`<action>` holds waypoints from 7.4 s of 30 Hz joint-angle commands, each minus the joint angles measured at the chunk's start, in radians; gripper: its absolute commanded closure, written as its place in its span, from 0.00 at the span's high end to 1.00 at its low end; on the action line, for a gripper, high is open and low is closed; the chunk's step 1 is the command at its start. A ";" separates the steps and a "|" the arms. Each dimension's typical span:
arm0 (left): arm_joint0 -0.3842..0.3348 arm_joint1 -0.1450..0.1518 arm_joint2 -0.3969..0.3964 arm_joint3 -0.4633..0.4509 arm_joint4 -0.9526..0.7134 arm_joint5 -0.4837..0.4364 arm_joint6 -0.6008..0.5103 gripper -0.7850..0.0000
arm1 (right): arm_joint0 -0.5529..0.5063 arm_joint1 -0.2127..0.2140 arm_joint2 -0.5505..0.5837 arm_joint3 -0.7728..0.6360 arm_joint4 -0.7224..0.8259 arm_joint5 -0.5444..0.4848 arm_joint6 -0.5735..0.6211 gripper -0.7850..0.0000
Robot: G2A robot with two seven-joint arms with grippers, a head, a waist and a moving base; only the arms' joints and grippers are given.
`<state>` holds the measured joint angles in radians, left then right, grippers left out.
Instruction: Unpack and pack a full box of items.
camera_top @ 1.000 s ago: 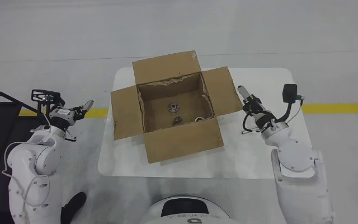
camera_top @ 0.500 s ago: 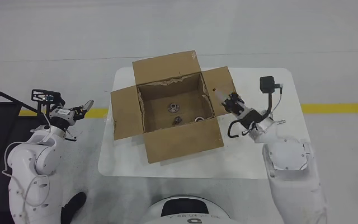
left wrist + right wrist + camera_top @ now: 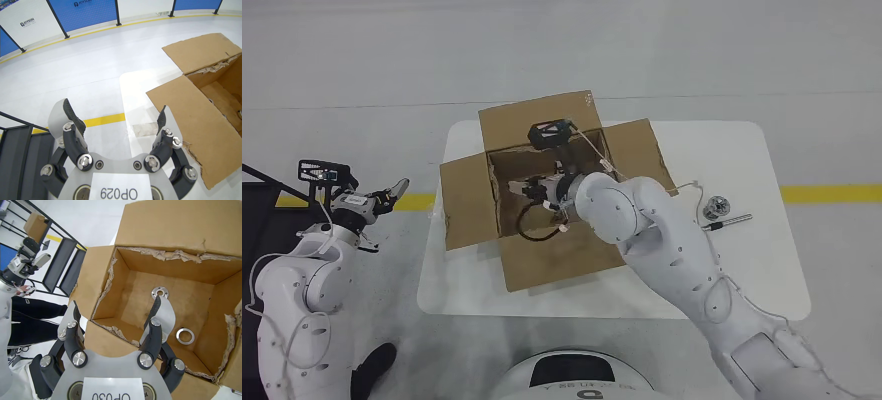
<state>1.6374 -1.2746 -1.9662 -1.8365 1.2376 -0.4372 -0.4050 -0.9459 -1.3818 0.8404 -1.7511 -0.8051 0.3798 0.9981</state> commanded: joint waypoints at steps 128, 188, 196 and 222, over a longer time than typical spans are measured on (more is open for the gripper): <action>0.000 0.000 0.000 0.000 0.000 0.000 0.000 1.00 | -0.125 -0.192 -0.019 0.148 -0.582 0.400 -0.154 0.00; 0.000 0.000 0.000 0.000 0.000 0.000 0.000 1.00 | -0.625 -0.091 0.924 0.083 0.112 0.484 -0.590 0.13; 0.000 0.000 0.000 0.000 0.000 0.000 0.000 1.00 | -0.620 -0.088 0.923 0.080 0.124 0.496 -0.592 0.29; 0.000 0.000 0.000 0.000 0.000 0.000 0.000 1.00 | -1.006 -0.102 0.786 -0.498 0.109 0.136 -0.726 1.00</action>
<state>1.6374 -1.2746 -1.9662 -1.8365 1.2376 -0.4372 -0.4050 -1.9520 -1.4838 1.6241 -2.2510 -0.7057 0.5177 0.2732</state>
